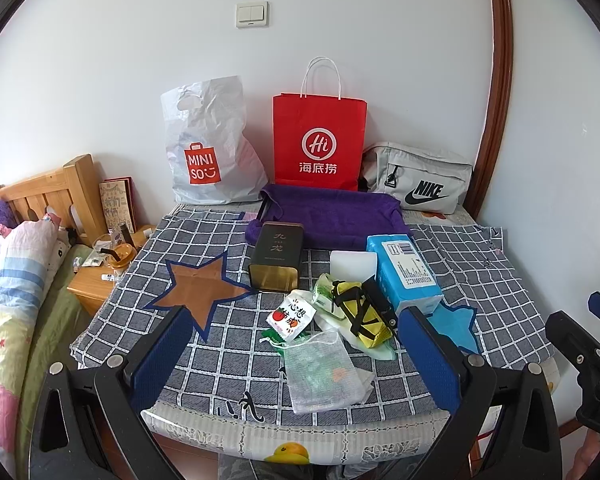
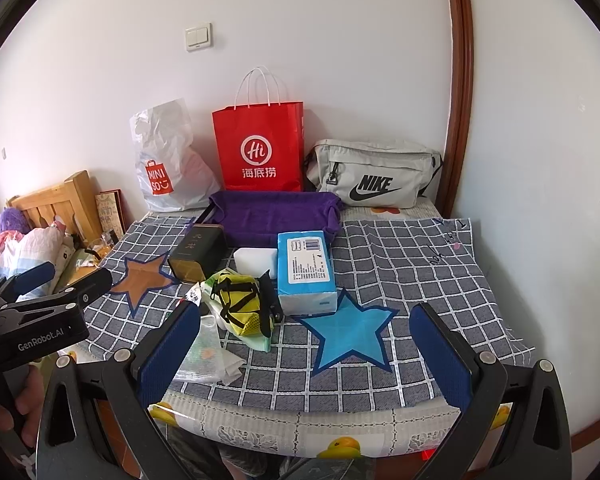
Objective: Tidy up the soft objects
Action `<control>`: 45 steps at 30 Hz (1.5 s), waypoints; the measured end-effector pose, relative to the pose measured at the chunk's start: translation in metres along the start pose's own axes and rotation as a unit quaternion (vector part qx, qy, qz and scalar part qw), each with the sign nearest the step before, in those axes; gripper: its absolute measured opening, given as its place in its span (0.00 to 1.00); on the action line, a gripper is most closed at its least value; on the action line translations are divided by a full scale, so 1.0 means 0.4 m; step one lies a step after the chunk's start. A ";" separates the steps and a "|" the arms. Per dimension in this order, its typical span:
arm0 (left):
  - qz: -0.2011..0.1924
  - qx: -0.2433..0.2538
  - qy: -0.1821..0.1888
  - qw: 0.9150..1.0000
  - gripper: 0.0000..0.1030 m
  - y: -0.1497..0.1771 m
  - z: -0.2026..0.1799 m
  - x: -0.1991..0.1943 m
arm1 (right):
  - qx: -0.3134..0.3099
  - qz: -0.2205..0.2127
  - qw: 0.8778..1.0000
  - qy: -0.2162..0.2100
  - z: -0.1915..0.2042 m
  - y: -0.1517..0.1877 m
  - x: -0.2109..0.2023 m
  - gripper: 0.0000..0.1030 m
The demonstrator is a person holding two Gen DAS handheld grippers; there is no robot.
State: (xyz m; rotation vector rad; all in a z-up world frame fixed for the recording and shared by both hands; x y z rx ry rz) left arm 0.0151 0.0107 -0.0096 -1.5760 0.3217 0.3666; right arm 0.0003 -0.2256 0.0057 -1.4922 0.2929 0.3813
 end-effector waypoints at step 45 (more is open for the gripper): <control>0.189 0.000 0.061 0.980 0.67 0.350 -0.071 0.411 | 0.034 0.169 0.985 -0.011 -0.075 0.305 0.372 1.00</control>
Point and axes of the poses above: each gripper's, at about its wrist camera, not at the fingertips, and x roughly the way its jaws point, z to its left, y to its underside, the point moved 3 cm from there along x, roughly the way its jaws point, and after that the axes turned 12 degrees about -z, right-handed, at the moved point
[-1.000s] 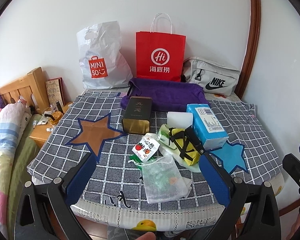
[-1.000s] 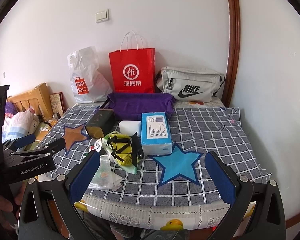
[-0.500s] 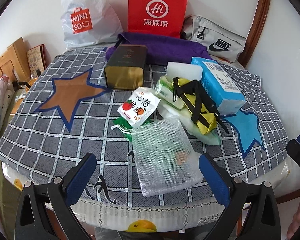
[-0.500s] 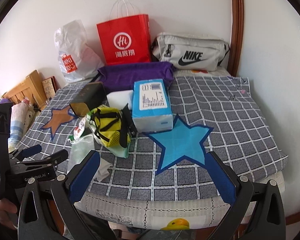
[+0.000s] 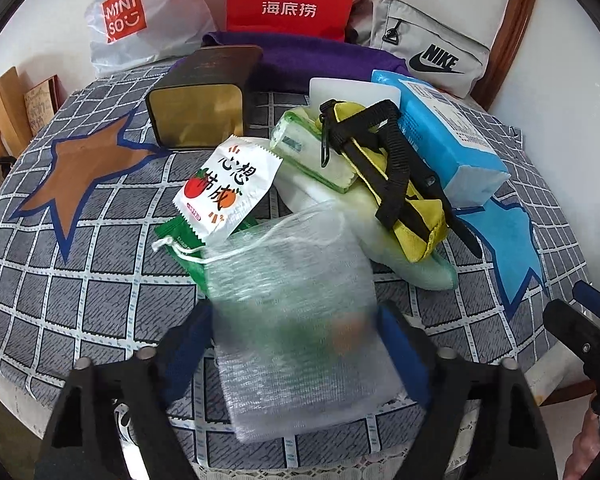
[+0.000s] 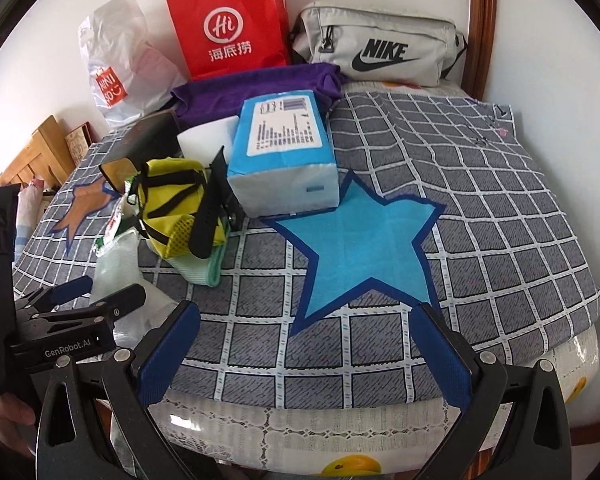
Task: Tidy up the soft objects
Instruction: 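Reach the left gripper down and grasp the white mesh drawstring bag, then lift the mesh bag with the left gripper and carry it over the purple towel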
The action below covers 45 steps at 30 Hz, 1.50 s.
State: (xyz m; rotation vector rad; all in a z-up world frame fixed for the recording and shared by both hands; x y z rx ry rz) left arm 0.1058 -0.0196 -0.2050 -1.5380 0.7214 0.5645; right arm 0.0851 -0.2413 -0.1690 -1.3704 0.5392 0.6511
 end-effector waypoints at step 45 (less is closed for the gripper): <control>-0.008 -0.093 -0.001 0.996 0.25 -0.085 0.274 -0.006 | -0.059 0.037 0.996 -0.058 0.155 -0.062 0.153 0.34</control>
Point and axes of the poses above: each gripper's, at about its wrist camera, not at the fingertips, and x roughly the way its jaws point, z to its left, y to its underside, the point moved 3 cm from there along x, roughly the way its jaws point, and after that the axes turned 12 degrees about -z, right-handed, at the moved point
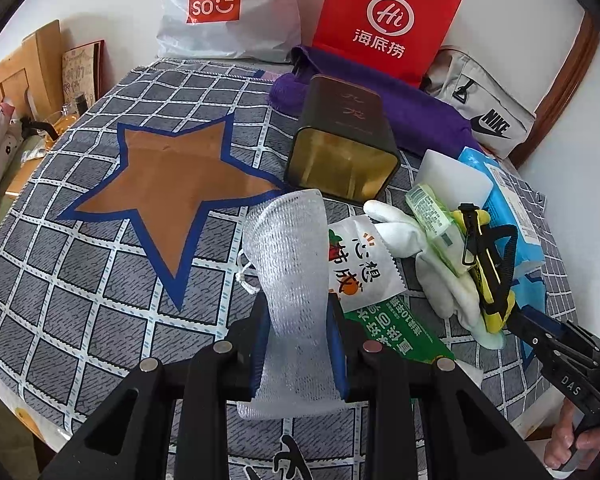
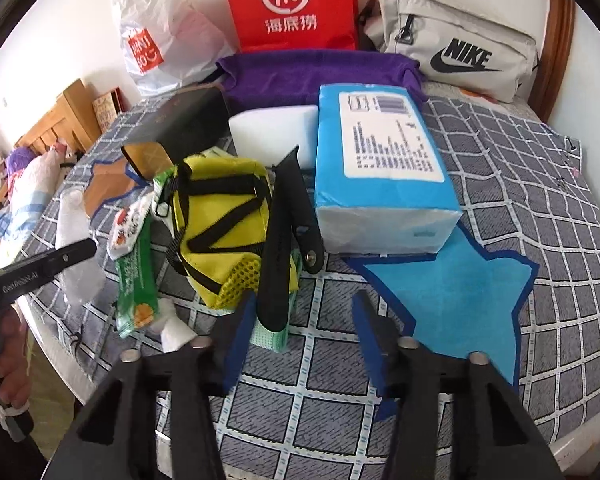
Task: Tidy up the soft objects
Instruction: 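Lift the mesh bag with the left gripper and carry it over the purple towel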
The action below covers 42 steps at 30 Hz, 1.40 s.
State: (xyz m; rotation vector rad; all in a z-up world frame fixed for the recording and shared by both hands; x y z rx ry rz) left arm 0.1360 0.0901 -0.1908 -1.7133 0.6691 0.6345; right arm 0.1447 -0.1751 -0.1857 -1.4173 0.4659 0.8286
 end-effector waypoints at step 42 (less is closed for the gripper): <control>0.025 -0.012 -0.053 0.998 0.24 0.003 0.020 0.032 | -0.068 -0.027 0.997 -0.033 -0.081 0.089 -0.011 0.04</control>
Point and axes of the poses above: each gripper's, at about its wrist camera, not at the fingertips, and x roughly the way its jaws point, z to its left, y to its underside, the point moved 3 cm from there along x, roughly the way its jaws point, and after that the axes turned 12 degrees about -z, right-handed, at the moved point
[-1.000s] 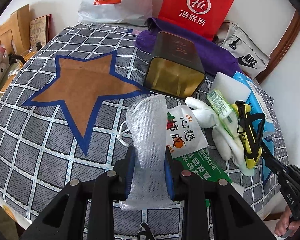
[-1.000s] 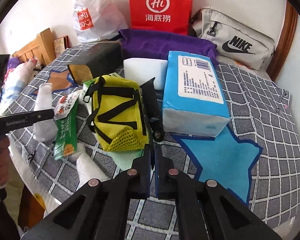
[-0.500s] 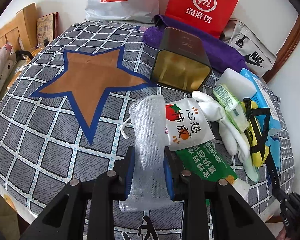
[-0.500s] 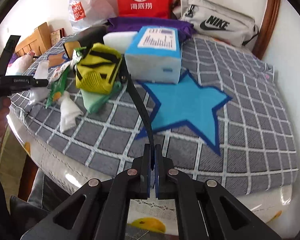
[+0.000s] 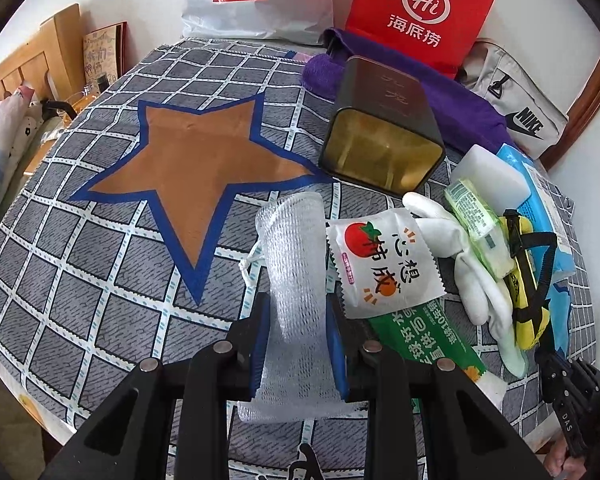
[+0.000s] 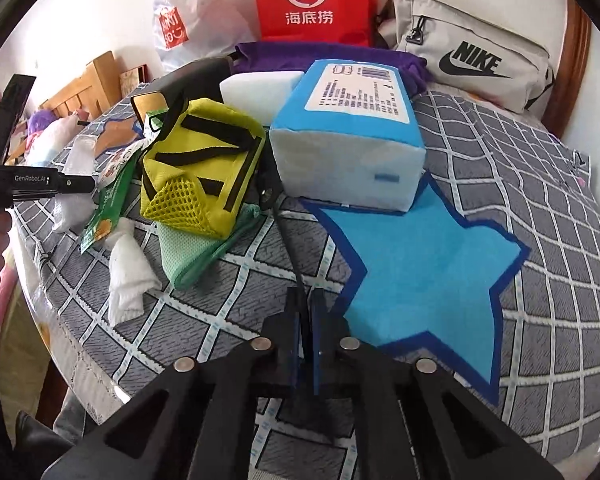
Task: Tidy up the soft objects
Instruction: 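Lift the mesh bag with the left gripper and carry it over the purple towel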
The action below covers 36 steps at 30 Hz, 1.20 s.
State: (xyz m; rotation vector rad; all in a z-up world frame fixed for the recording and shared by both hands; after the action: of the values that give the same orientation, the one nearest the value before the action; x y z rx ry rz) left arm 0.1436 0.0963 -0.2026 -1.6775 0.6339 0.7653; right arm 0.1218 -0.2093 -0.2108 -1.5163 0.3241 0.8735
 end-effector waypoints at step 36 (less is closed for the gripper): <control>-0.062 0.053 0.023 0.996 0.10 -0.385 -0.118 0.024 | 0.060 -0.075 0.995 0.026 -0.093 -0.447 -0.001 0.03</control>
State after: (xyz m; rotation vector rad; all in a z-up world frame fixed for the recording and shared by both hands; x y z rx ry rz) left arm 0.2726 0.0846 -0.1065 -1.6245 0.5854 0.5957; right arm 0.2528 -0.2146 -0.0839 -1.4339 0.2927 0.6854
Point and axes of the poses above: each gripper's, at about its wrist camera, not at the fingertips, and x roughly the way its jaws point, z to its left, y to its underside, the point moved 3 cm from there along x, roughly the way its jaws point, and after that the axes turned 12 degrees about -z, right-handed, at the moved point
